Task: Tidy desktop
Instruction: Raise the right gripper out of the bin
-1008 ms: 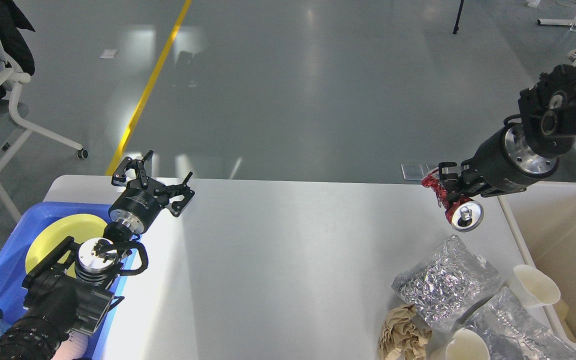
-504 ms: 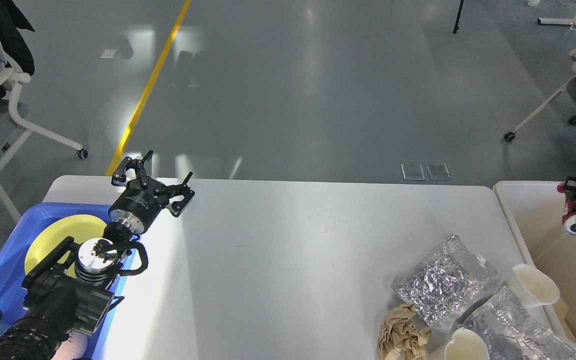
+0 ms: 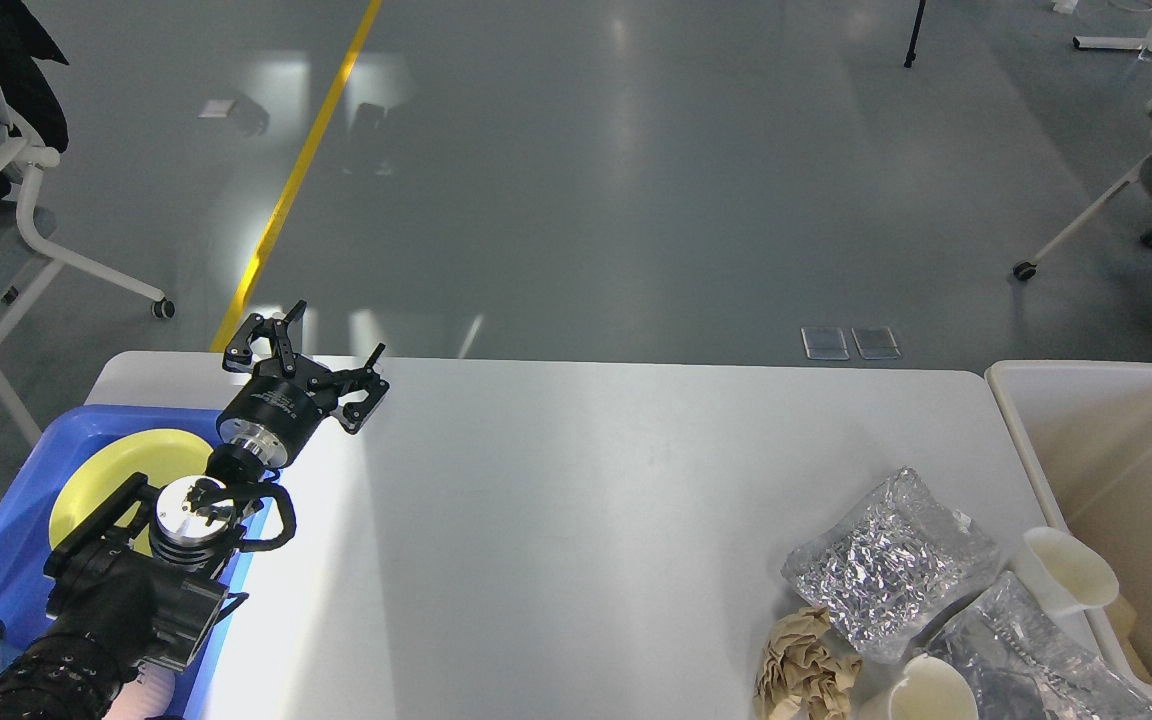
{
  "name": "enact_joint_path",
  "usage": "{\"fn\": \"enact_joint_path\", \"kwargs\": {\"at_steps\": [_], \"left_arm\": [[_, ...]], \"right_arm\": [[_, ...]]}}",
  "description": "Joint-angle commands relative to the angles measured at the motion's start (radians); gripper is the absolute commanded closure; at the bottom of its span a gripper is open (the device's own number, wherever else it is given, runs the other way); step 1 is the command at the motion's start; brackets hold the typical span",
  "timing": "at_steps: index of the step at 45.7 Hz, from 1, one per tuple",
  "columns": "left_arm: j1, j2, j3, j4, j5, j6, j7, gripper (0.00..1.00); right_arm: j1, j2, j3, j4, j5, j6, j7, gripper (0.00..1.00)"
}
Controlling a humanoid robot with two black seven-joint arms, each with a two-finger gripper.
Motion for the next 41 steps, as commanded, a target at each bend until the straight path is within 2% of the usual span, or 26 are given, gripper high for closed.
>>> {"fn": "enact_joint_path", "kwargs": {"at_steps": [1,2,3,4,5,20,26,29,41], "left_arm": [[0.000,0.001,0.000,0.000,0.000,0.000,0.000,0.03],[0.000,0.001,0.000,0.000,0.000,0.000,0.000,0.03],[0.000,0.001,0.000,0.000,0.000,0.000,0.000,0.03],[0.000,-0.001,0.000,0.000,0.000,0.000,0.000,0.03],[0.000,0.001,0.000,0.000,0.001,0.000,0.000,0.03],[0.000,0.001,0.000,0.000,0.000,0.000,0.000,0.03],[0.000,0.001,0.000,0.000,0.001,0.000,0.000,0.03],[0.000,0.001,0.000,0.000,0.000,0.000,0.000,0.03],[0.000,-0.001,0.000,0.000,0.000,0.000,0.000,0.03]], "right_arm": [[-0.032,0.023,0.022,-0.036,0.004,0.013,-0.026,0.75],[-0.032,0.023,0.019,-0.038,0.001,0.013,-0.030,0.13],[-0.032,0.023,0.017,-0.036,-0.002,0.014,-0.033,0.00],[-0.032,0.023,0.017,-0.038,-0.003,0.014,-0.033,0.09],[-0.032,0.023,0.017,-0.038,-0.002,0.014,-0.035,0.00],[-0.024,0.009,0.020,-0.041,0.000,0.014,-0.035,0.00],[0.049,0.007,0.020,-0.042,0.000,0.026,-0.035,0.00],[0.118,0.007,0.020,-0.041,0.000,0.085,-0.035,0.00],[0.408,0.021,0.023,-0.036,-0.005,0.450,-0.020,0.00]]}}
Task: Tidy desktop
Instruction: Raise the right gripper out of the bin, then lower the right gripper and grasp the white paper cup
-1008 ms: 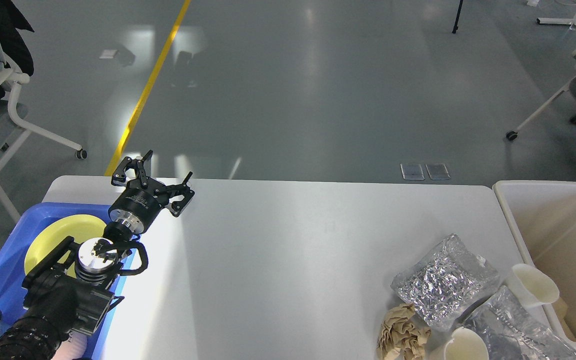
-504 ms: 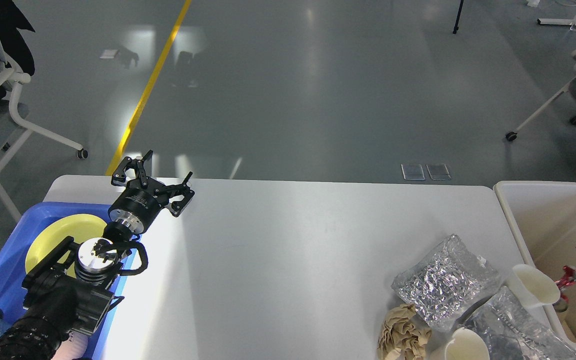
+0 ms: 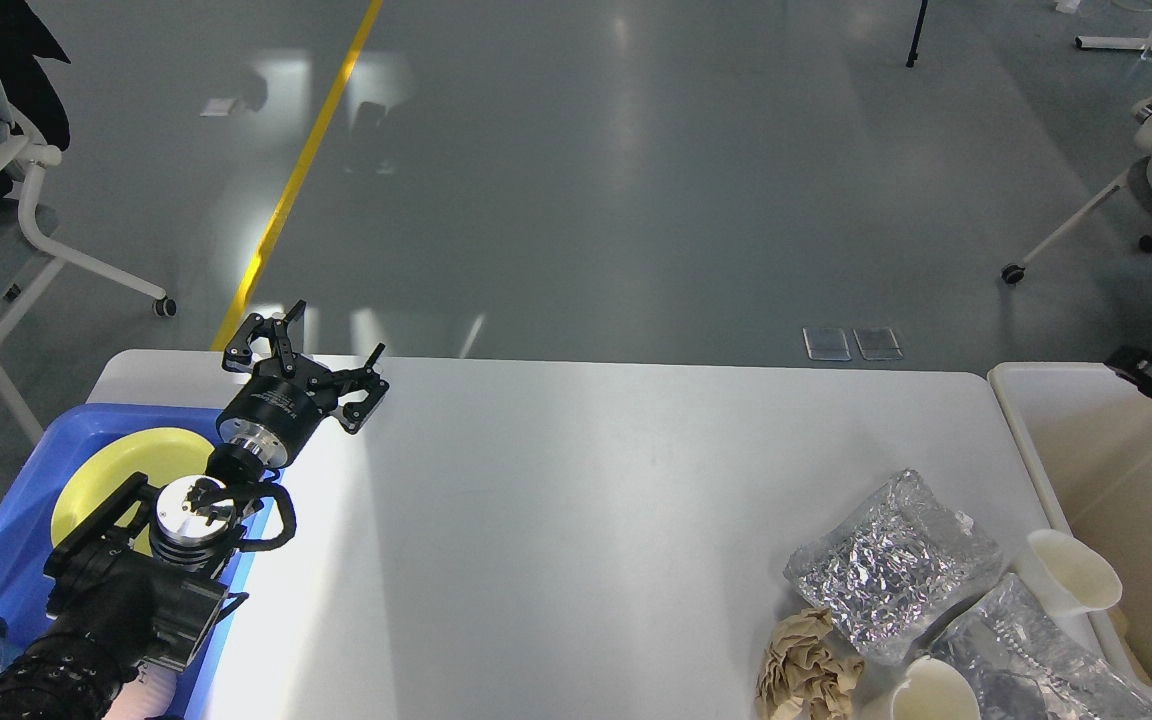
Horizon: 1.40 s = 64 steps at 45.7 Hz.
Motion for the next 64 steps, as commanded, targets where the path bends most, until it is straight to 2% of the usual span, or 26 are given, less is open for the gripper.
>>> {"fn": "enact_joint_path", "kwargs": {"at_steps": [1,9,12,16,22,24,27,30,35,42,48,57,64], "left_arm": [[0.000,-0.001,0.002,0.000,0.000,0.000,0.000,0.03],[0.000,-0.001,0.000,0.000,0.000,0.000,0.000,0.03],[0.000,-0.001,0.000,0.000,0.000,0.000,0.000,0.03],[0.000,-0.001,0.000,0.000,0.000,0.000,-0.002,0.03],[0.000,-0.001,0.000,0.000,0.000,0.000,-0.002,0.03],[0.000,-0.001,0.000,0.000,0.000,0.000,-0.002,0.03],[0.000,-0.001,0.000,0.000,0.000,0.000,0.000,0.03],[0.000,-0.001,0.000,0.000,0.000,0.000,0.000,0.03],[0.002,-0.001,0.000,0.000,0.000,0.000,0.000,0.03],[0.002,0.000,-0.002,0.000,0.001,0.000,0.000,0.03],[0.002,-0.001,-0.002,-0.002,0.000,0.000,0.000,0.03],[0.002,0.000,-0.002,-0.002,0.001,0.000,0.000,0.03],[0.002,0.000,-0.002,-0.002,0.000,0.000,0.000,0.03]], "right_arm": [[0.154,0.012,0.001,0.002,-0.002,0.181,0.005,0.00],[0.364,0.042,-0.004,0.022,-0.004,0.445,0.008,0.00],[0.433,0.053,-0.004,0.077,-0.008,0.485,0.010,0.00],[0.548,0.052,-0.008,0.250,-0.024,0.487,0.008,0.00],[0.811,-0.022,-0.021,0.708,-0.194,0.442,0.008,0.00],[0.906,-0.040,-0.017,0.900,-0.285,0.396,0.005,0.00],[0.995,-0.045,-0.016,1.094,-0.346,0.332,-0.001,0.00],[1.053,-0.039,-0.024,1.230,-0.357,0.281,-0.003,0.00],[1.108,-0.019,-0.024,1.336,-0.353,0.260,-0.003,0.00],[1.122,0.016,-0.030,1.363,-0.352,0.235,-0.003,0.00],[1.006,-0.004,-0.091,1.282,-0.363,0.188,-0.003,0.00],[0.721,-0.172,-0.079,1.074,-0.390,0.142,0.000,0.00],[0.622,-0.304,-0.042,1.030,-0.393,0.134,0.003,0.00]]}}
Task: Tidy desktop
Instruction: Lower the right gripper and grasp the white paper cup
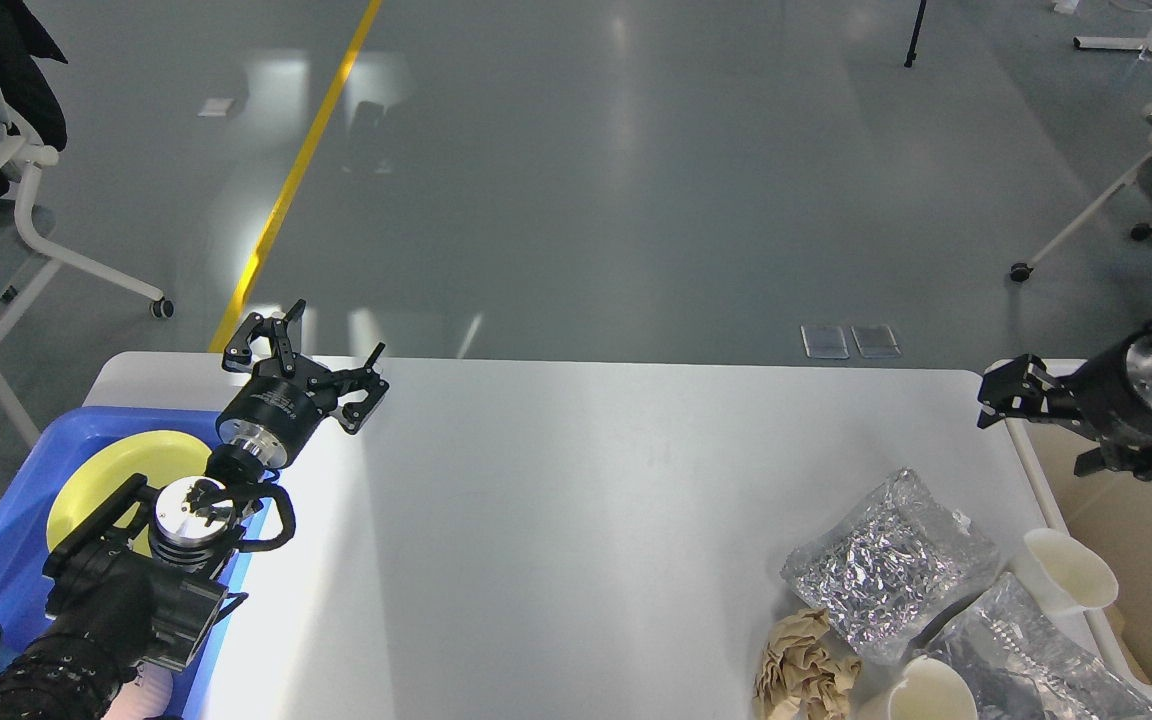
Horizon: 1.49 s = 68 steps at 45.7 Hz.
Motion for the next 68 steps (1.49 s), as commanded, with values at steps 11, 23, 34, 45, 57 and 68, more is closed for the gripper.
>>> {"fn": "enact_joint_path", "kwargs": {"at_steps": [11,23,34,45,57,68], "left_arm": [[0.000,0.000,0.000,0.000,0.001,0.000,0.000,0.03],[0.000,0.000,0.000,0.002,0.001,0.000,-0.002,0.03],[0.000,0.000,0.000,0.000,-0.001,0.000,-0.002,0.03],[-0.001,0.000,0.002,0.000,-0.001,0.000,-0.002,0.03],[-0.001,0.000,0.000,0.000,-0.001,0.000,-0.002,0.03],[-0.001,0.000,0.002,0.000,0.001,0.000,0.000,0.03]], "right_arm": [[-0.148,-0.261,0.075,-0.007,-0.070,-0.005,0.007,0.00],[-0.257,-0.351,0.210,0.053,-0.072,-0.005,0.009,0.00],[-0.444,-0.341,0.410,0.038,-0.072,-0.015,0.009,0.00],[-0.562,-0.281,0.488,-0.059,-0.075,-0.031,0.009,0.00],[-0.619,-0.215,0.509,-0.174,-0.077,-0.035,0.009,0.00],[-0.640,-0.187,0.517,-0.215,-0.077,-0.049,0.030,0.04]]}}
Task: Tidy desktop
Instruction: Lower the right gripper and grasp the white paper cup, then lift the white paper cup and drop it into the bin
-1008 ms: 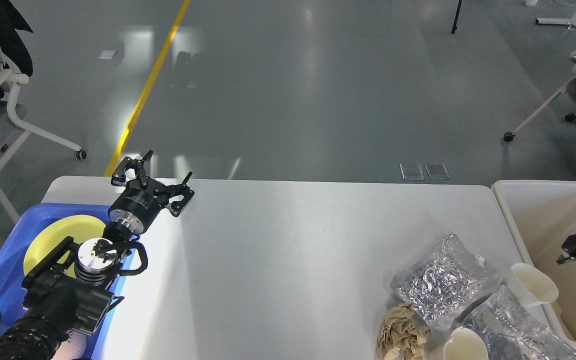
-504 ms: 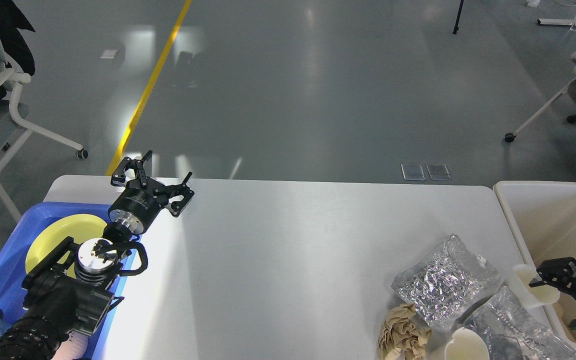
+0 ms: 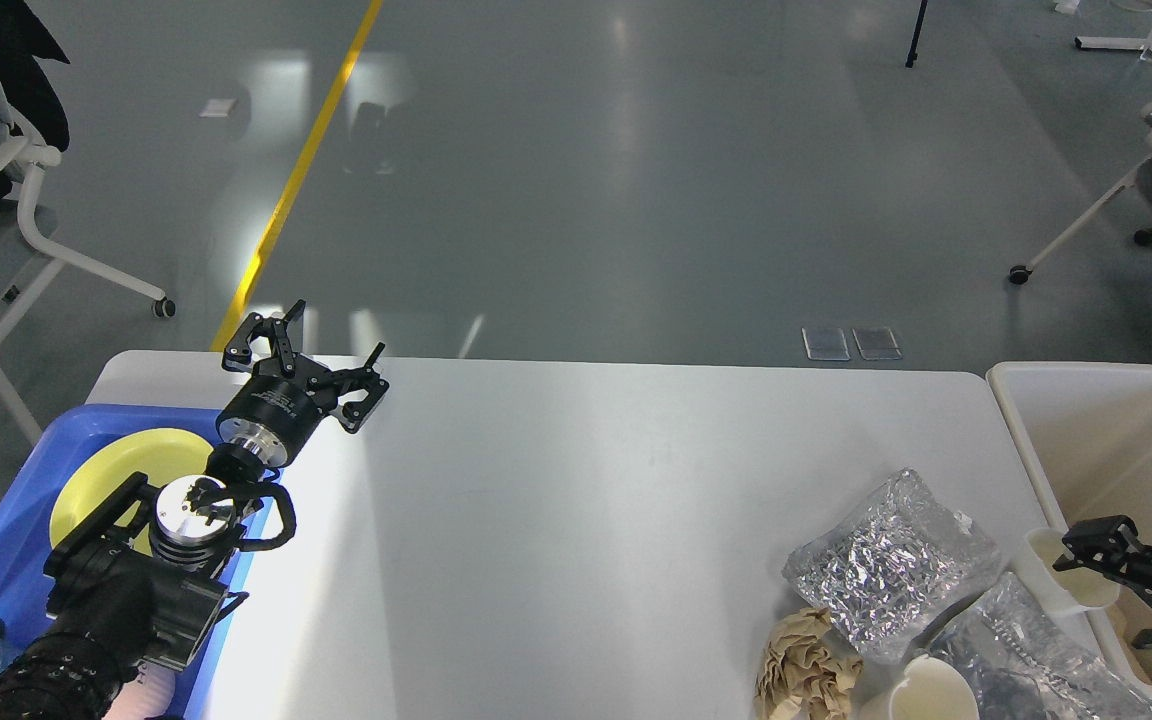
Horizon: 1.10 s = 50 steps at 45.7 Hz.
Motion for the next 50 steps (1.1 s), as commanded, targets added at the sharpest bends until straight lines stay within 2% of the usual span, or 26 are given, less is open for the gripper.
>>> {"fn": "enact_joint_path", "kwargs": {"at_steps": [1,3,6,7,8,12,18,20,32,50], "left_arm": [[0.001,0.000,0.000,0.001,0.000,0.000,0.001,0.03],[0.000,0.000,0.000,-0.001,0.000,0.000,0.000,0.03],[0.000,0.000,-0.001,-0.001,0.000,0.000,0.000,0.03],[0.000,0.000,0.000,0.001,0.000,0.000,0.001,0.03],[0.001,0.000,0.000,-0.001,0.001,0.000,0.000,0.03],[0.001,0.000,-0.001,-0.001,0.001,0.000,0.000,0.03],[0.000,0.000,0.000,0.001,0.000,0.000,0.000,0.03],[0.001,0.000,0.000,-0.001,0.000,0.000,0.000,0.03],[0.000,0.000,0.000,-0.001,0.000,0.000,0.000,0.03],[0.000,0.000,0.000,-0.001,0.000,0.000,0.000,0.03]], "right_arm": [[-0.006,0.007,0.005,-0.011,0.001,-0.002,0.032,0.09],[-0.014,0.009,0.005,-0.014,0.000,-0.004,0.056,0.28],[-0.028,0.010,0.010,-0.023,-0.002,-0.019,0.086,0.69],[-0.031,0.010,0.010,-0.023,-0.002,-0.031,0.086,0.78],[-0.033,0.012,0.010,-0.023,-0.003,-0.047,0.086,0.81],[-0.048,0.022,0.011,-0.023,-0.039,-0.091,0.086,0.84],[-0.057,0.024,0.013,-0.023,-0.068,-0.099,0.086,0.91],[-0.059,0.025,0.013,-0.018,-0.072,-0.097,0.090,1.00],[-0.079,0.024,0.017,-0.005,-0.103,-0.136,0.096,1.00],[-0.053,0.006,0.030,0.037,-0.102,-0.125,0.095,1.00]]}}
